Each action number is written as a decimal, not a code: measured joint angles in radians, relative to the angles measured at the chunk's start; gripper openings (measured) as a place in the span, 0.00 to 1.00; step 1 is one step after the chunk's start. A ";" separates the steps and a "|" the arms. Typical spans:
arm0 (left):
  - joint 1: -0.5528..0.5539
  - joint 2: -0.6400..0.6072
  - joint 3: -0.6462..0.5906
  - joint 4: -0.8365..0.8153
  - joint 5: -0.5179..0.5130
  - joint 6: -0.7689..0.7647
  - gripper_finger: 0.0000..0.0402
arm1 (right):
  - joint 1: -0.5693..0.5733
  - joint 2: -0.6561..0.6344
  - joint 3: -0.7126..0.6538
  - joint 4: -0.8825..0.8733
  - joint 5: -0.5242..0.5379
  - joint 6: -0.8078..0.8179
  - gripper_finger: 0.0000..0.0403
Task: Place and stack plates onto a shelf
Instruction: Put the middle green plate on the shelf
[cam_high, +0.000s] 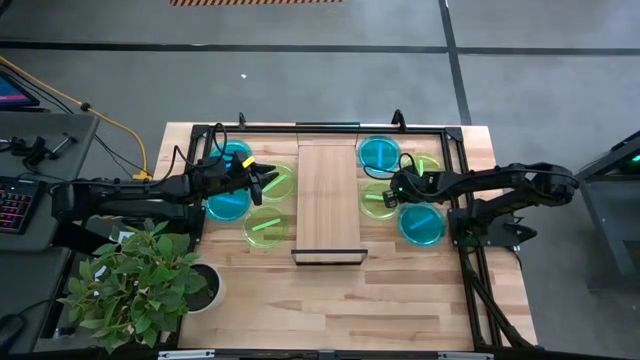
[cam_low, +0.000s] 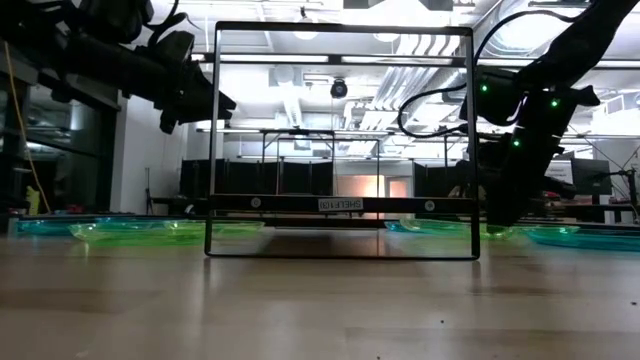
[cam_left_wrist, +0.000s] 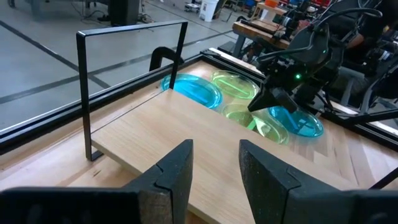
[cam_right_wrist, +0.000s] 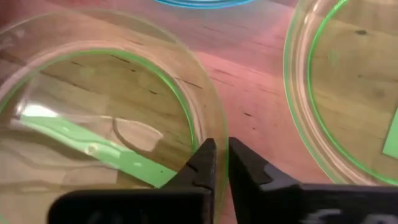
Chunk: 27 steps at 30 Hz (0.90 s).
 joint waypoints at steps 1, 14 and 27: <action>0.000 0.000 0.000 0.000 0.000 0.002 0.30 | 0.000 0.000 0.000 0.001 0.001 0.000 0.02; 0.000 0.000 0.000 -0.002 -0.001 0.016 0.29 | -0.003 -0.069 0.000 -0.029 0.013 -0.026 0.00; 0.000 0.000 0.000 -0.002 -0.003 0.042 0.29 | -0.071 -0.277 0.000 -0.162 0.045 -0.053 0.00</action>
